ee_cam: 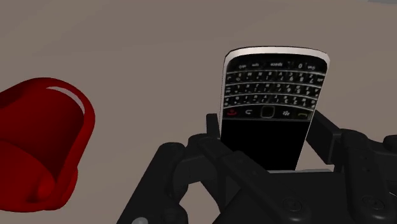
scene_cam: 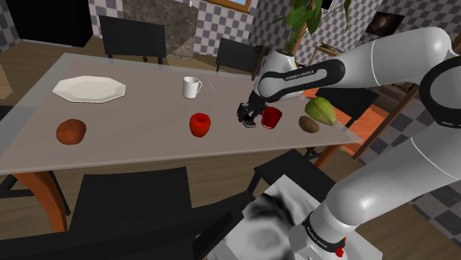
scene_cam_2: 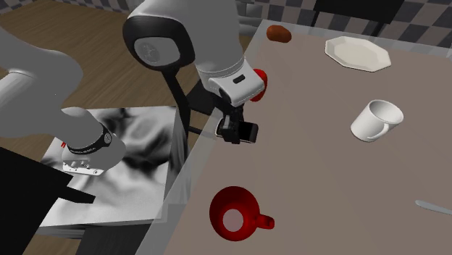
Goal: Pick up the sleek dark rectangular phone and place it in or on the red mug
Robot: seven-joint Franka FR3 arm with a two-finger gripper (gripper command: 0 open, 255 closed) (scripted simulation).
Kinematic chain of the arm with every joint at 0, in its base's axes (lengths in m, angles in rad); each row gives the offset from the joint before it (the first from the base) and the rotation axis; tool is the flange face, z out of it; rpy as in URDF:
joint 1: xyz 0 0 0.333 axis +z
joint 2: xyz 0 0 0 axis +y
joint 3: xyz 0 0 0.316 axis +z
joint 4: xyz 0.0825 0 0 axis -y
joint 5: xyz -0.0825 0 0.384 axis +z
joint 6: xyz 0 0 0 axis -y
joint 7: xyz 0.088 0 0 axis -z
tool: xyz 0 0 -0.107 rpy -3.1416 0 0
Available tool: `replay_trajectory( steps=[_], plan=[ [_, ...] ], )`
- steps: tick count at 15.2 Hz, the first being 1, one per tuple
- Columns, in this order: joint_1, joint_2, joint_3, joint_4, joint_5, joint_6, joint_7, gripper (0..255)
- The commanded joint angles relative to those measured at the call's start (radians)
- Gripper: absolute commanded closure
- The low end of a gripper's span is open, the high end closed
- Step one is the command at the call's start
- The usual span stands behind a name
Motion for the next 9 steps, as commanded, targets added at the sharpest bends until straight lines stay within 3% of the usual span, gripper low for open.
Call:
replay_trajectory(
  steps=[1, 9],
  plan=[
    [0.001, -0.018, 0.001, 0.015, 0.002, -0.033, 0.0, 255],
    [0.003, -0.066, -0.001, 0.082, 0.006, -0.148, -0.005, 255]
  ],
)
